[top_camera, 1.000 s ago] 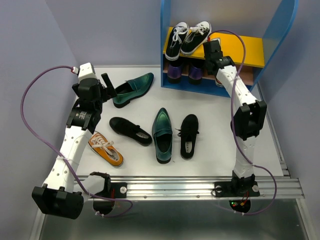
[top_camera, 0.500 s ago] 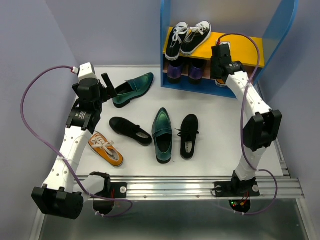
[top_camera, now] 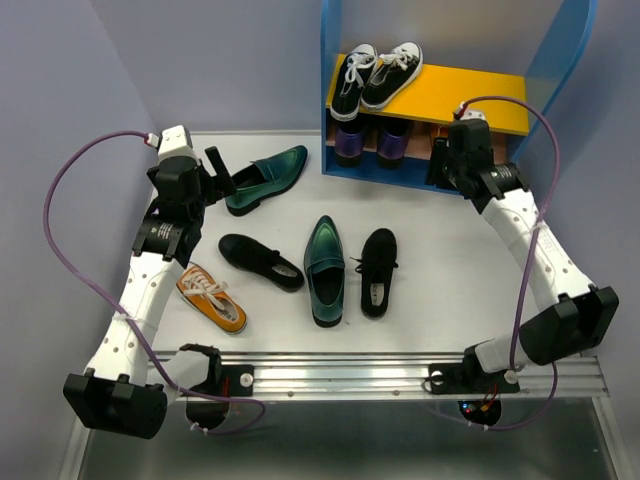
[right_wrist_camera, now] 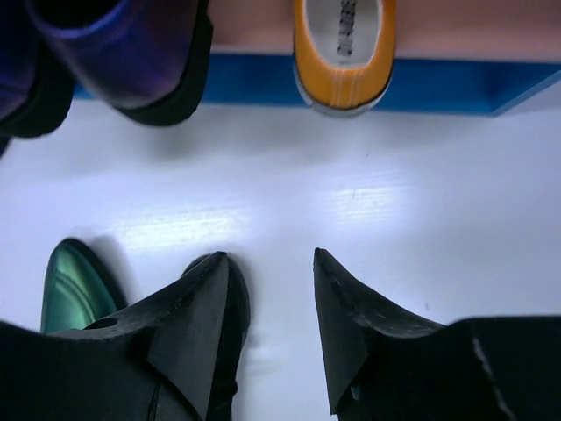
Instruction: Place and organize the shoes onto the shoe shelf
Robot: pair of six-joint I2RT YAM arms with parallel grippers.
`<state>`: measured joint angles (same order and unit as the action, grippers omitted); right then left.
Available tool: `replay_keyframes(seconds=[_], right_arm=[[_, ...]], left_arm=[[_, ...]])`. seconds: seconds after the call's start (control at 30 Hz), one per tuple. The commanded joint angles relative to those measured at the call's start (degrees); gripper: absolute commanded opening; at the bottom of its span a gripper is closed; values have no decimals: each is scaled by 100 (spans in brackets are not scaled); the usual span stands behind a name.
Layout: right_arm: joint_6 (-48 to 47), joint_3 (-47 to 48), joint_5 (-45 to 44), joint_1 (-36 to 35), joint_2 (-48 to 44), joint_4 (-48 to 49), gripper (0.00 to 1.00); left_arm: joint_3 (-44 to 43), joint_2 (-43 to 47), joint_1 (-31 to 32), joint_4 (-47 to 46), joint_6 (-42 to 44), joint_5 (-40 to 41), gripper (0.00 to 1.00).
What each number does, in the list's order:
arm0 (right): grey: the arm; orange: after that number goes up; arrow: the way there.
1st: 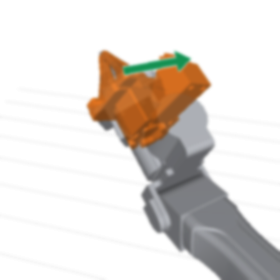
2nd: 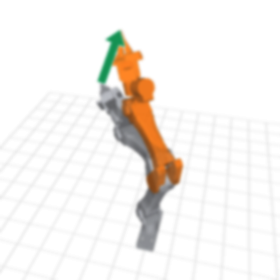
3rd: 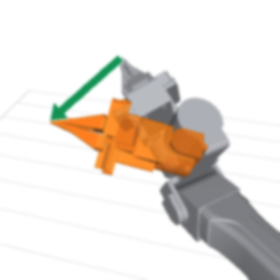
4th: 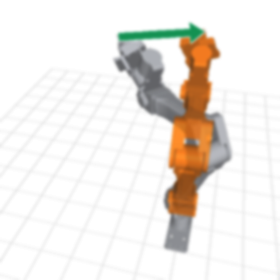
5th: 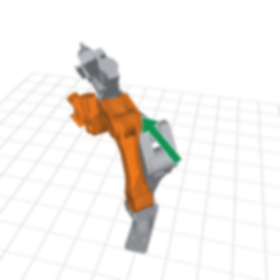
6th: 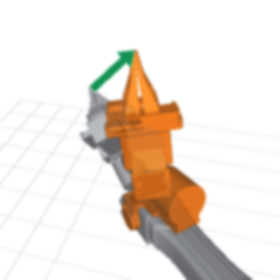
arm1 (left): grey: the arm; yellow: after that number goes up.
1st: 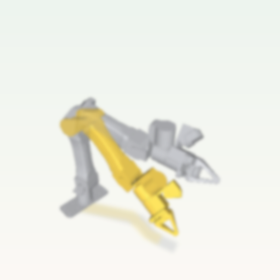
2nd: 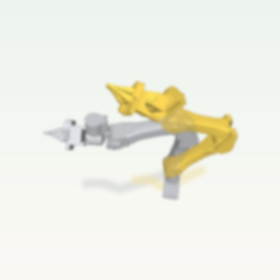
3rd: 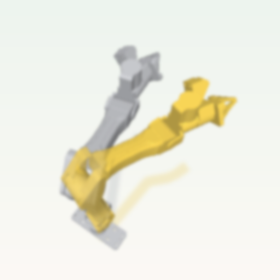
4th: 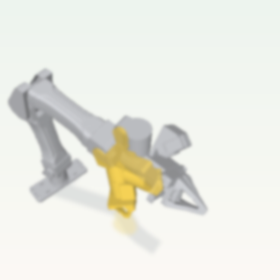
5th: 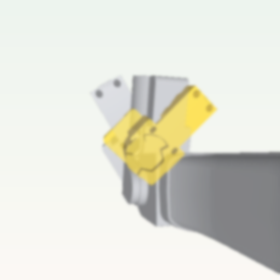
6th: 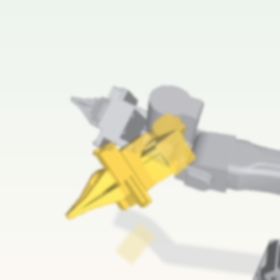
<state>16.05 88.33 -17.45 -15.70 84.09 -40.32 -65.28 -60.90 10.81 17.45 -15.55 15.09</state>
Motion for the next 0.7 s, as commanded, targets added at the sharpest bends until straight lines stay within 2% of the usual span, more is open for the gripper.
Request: replay_keyframes(seconds=[0.0, 0.2, 0.3, 0.4, 0.5, 0.57, 0.67], right_arm=[[477, -570, 295, -345, -481, -117, 50], [838, -1266, 128, -539, -903, -170, 51], [943, -1424, 374, -626, -991, -152, 52], [1092, -1608, 462, -1081, -922, -187, 59], [1294, -1732, 357, -1539, -851, -205, 61], [1426, -1819, 313, -1690, -860, -161, 64], [1532, -1960, 278, -1805, -877, -108, 65]], left_arm=[[-47, 52, 35, -163, -18, -15, 99], [-55, 52, 35, -172, -36, 20, 99], [-64, 35, 27, -146, -18, 46, 99], [-38, 0, 35, -137, -44, 99, 99], [-29, -27, 27, 29, -158, 248, 99], [-29, -44, 27, 344, -264, 537, 99], [41, -62, 27, 794, -448, 723, 99]])
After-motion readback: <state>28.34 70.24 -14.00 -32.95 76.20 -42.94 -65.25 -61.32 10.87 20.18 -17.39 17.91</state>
